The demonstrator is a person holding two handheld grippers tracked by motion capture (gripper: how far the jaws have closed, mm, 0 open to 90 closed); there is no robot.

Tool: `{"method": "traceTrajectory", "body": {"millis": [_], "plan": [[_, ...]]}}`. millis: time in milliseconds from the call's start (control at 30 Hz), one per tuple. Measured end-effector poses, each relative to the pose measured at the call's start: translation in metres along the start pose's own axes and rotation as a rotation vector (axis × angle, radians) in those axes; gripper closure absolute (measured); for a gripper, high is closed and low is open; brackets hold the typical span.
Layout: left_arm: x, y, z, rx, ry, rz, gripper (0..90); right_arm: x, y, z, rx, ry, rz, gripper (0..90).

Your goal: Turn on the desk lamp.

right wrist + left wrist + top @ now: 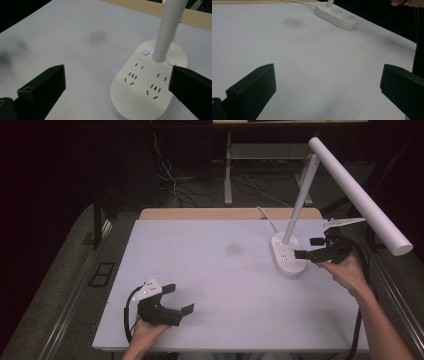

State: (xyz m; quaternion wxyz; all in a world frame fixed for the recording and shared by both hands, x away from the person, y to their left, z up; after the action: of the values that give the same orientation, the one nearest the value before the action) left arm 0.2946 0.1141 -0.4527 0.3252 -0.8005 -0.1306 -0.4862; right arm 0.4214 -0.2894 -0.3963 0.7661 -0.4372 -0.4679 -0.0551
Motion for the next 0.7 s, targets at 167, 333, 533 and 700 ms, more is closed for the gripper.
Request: {"method": "traceTrajectory", "body": {"millis": [167, 333, 533, 700], "plan": [[0.0, 0.0, 0.0, 0.001, 0.001, 0.0, 0.0, 0.004, 0.004, -0.012, -0.014, 0.007, 0.0, 0.7], [0.0, 0.0, 0.0, 0.0, 0.001, 0.001, 0.0, 0.005, 0.007, -0.023, -0.025, 0.017, 0.004, 0.7], [0.001, 0.0, 0.0, -0.009, -0.008, -0.005, 0.0, 0.009, 0.011, -0.033, -0.03, 0.03, -0.001, 0.7], [0.001, 0.0, 0.001, -0.007, -0.011, -0.005, 0.0, 0.008, 0.019, -0.044, -0.04, 0.045, 0.017, 0.7]]}}
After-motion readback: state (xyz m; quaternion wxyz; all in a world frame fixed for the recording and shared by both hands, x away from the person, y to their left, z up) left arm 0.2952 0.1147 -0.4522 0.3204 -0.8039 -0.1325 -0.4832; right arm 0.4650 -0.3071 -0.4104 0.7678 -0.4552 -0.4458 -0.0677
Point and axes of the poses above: each handheld gripper's, and its own axes: y roughly forward along the jaws, x roughly out of its top, z roughly to its left, the point moved 8 cm from there along y, roughly forward along the jaws, and after that the axes turned 5 degrees about -y, right-handed, at the moved point
